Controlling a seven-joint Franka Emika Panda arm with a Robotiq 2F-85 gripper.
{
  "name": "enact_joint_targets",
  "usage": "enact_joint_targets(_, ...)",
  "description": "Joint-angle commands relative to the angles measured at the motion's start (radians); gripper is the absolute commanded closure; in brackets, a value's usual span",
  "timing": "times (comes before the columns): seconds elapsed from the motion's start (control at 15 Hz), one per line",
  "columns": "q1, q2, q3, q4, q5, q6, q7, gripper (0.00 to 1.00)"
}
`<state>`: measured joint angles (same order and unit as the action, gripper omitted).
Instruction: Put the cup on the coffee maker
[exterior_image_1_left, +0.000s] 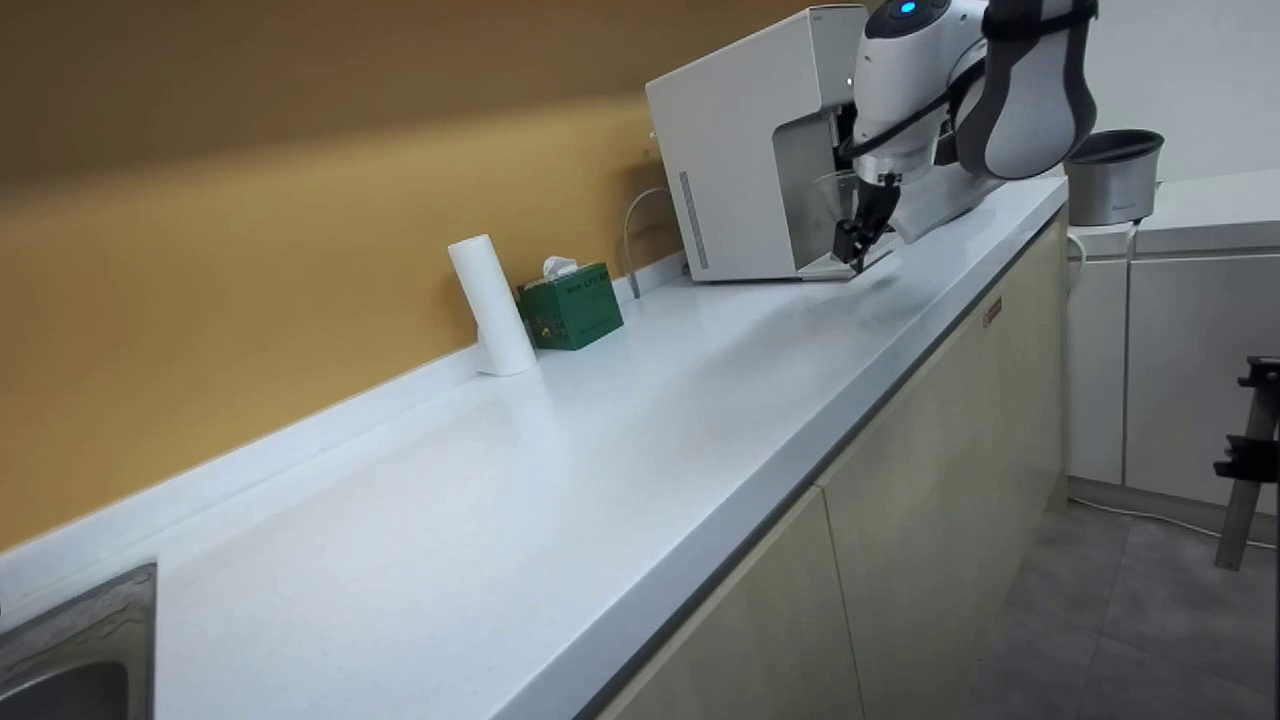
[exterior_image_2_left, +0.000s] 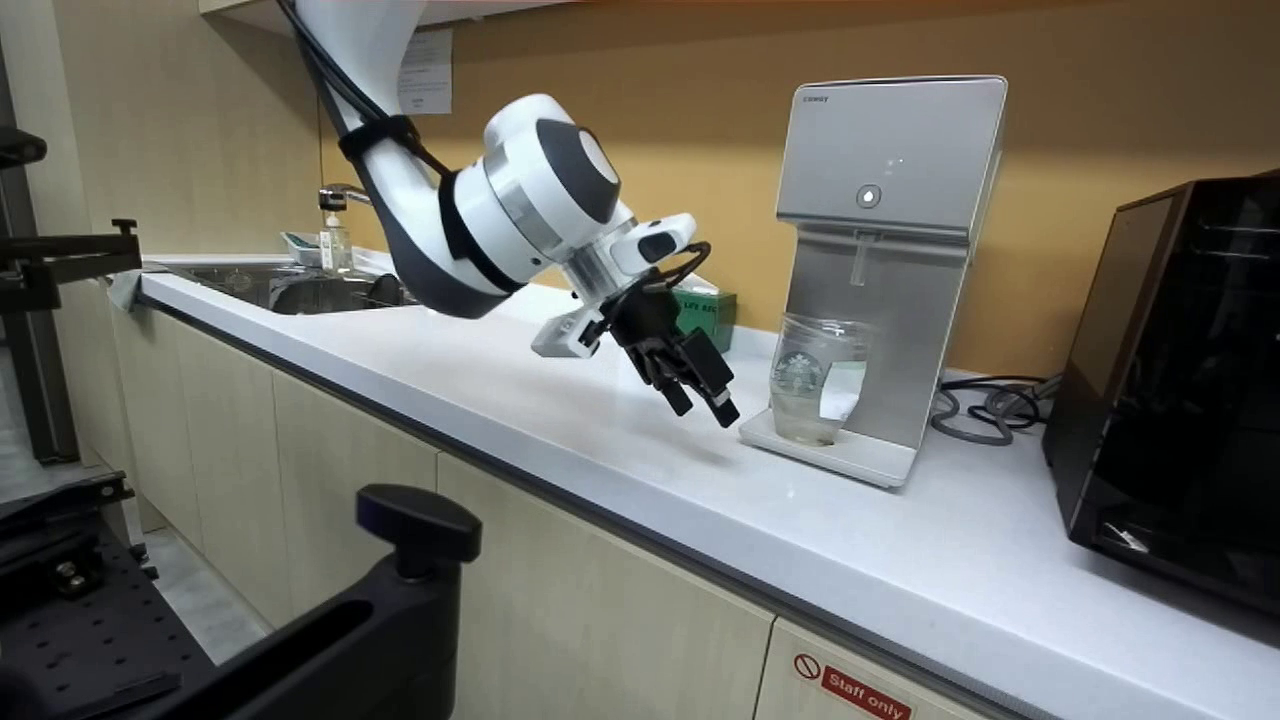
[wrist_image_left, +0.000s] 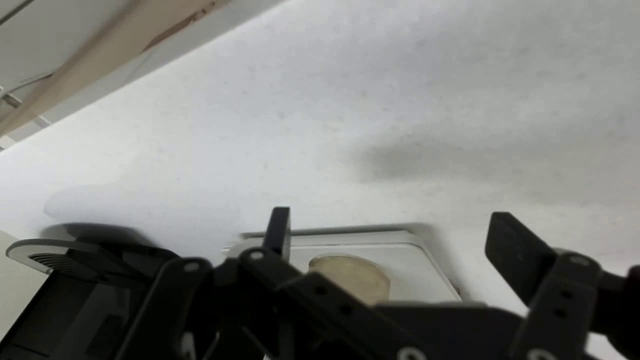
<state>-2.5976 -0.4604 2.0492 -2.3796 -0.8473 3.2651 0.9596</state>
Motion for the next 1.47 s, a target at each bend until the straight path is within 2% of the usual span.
enact_joint_targets(0.0, 0.0, 0.25, 0.013, -0.092, -0.011, -0.171, -0.192, 0.0)
enact_joint_targets(0.07, 0.001, 0.303, 0.016, -0.094, 0.009, -0.227, -0.256, 0.0)
enact_joint_targets(0.2, 0.059, 0.412, -0.021, -0.099, 0.055, -0.344, -0.376, 0.0)
enact_joint_targets(0.33, 0.099, 0.53, -0.044, -0.067, 0.047, -0.486, -0.421, 0.0)
enact_joint_targets(0.47, 0.096, 0.652, -0.014, -0.036, 0.021, -0.626, -0.422, 0.0)
enact_joint_targets(0.73, 0.027, 0.886, 0.123, -0.015, -0.005, -0.872, -0.441, 0.0)
enact_joint_targets(0.8, 0.098, 0.952, 0.07, -0.01, -0.025, -0.931, -0.44, 0.0)
enact_joint_targets(0.87, 0.091, 0.985, 0.088, -0.009, -0.005, -0.969, -0.466, 0.0)
enact_joint_targets(1.07, 0.116, 1.046, 0.072, -0.008, 0.052, -1.041, -0.55, 0.0)
enact_joint_targets(1.27, 0.142, 1.053, 0.036, -0.015, 0.081, -1.048, -0.616, 0.0)
enact_joint_targets(1.33, 0.122, 1.042, 0.054, -0.012, 0.059, -1.033, -0.583, 0.0)
enact_joint_targets(1.4, 0.129, 1.043, 0.042, -0.016, 0.063, -1.032, -0.596, 0.0)
